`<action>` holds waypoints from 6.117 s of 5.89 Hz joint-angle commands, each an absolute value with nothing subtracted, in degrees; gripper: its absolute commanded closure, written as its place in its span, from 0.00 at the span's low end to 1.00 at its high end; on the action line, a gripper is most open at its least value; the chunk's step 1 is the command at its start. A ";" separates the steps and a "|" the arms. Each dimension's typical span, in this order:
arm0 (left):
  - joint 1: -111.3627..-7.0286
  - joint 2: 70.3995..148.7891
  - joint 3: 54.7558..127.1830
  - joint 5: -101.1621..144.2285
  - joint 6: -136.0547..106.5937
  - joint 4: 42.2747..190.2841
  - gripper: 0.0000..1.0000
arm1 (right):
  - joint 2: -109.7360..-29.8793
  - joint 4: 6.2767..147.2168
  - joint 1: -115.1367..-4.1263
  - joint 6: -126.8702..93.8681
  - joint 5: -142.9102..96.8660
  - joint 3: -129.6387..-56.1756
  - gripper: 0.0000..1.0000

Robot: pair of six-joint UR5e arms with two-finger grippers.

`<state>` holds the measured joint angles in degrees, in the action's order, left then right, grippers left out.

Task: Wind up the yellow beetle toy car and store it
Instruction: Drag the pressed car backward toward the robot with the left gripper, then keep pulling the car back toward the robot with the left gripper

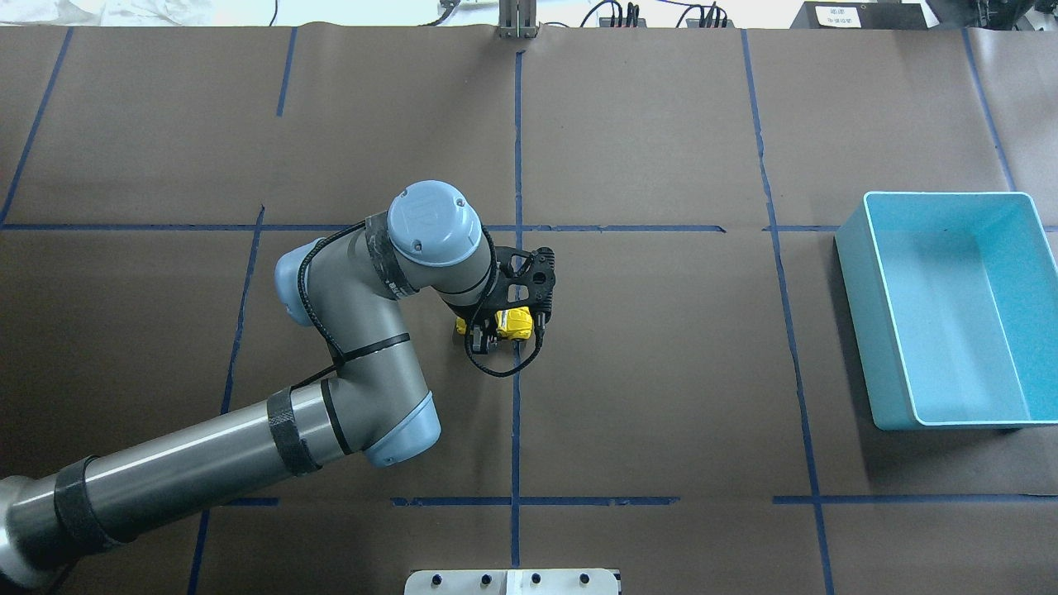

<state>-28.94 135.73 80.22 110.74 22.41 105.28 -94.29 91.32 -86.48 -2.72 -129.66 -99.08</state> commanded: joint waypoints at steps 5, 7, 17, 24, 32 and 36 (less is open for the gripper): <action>-29.00 135.35 80.16 110.66 22.67 106.26 0.64 | -94.31 91.32 -86.48 -2.72 -129.81 -99.14 0.00; -29.00 135.18 80.16 110.65 23.73 106.26 0.64 | -94.31 91.32 -86.48 -2.72 -129.99 -99.23 0.00; -29.18 133.86 80.42 110.74 23.82 106.79 0.64 | -94.22 91.32 -86.48 -2.64 -129.99 -99.23 0.00; -29.62 131.58 82.35 110.74 24.17 106.79 0.64 | -94.22 91.32 -86.48 -2.64 -129.99 -99.23 0.00; -29.88 128.33 85.42 110.65 24.17 106.79 0.64 | -94.22 91.32 -86.48 -2.64 -129.99 -99.23 0.00; -29.88 127.27 86.39 110.65 24.17 106.79 0.64 | -94.22 91.32 -86.48 -2.64 -129.99 -99.23 0.00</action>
<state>-29.89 127.50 86.24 110.65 24.17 106.79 -94.22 91.32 -86.48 -2.64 -129.99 -99.23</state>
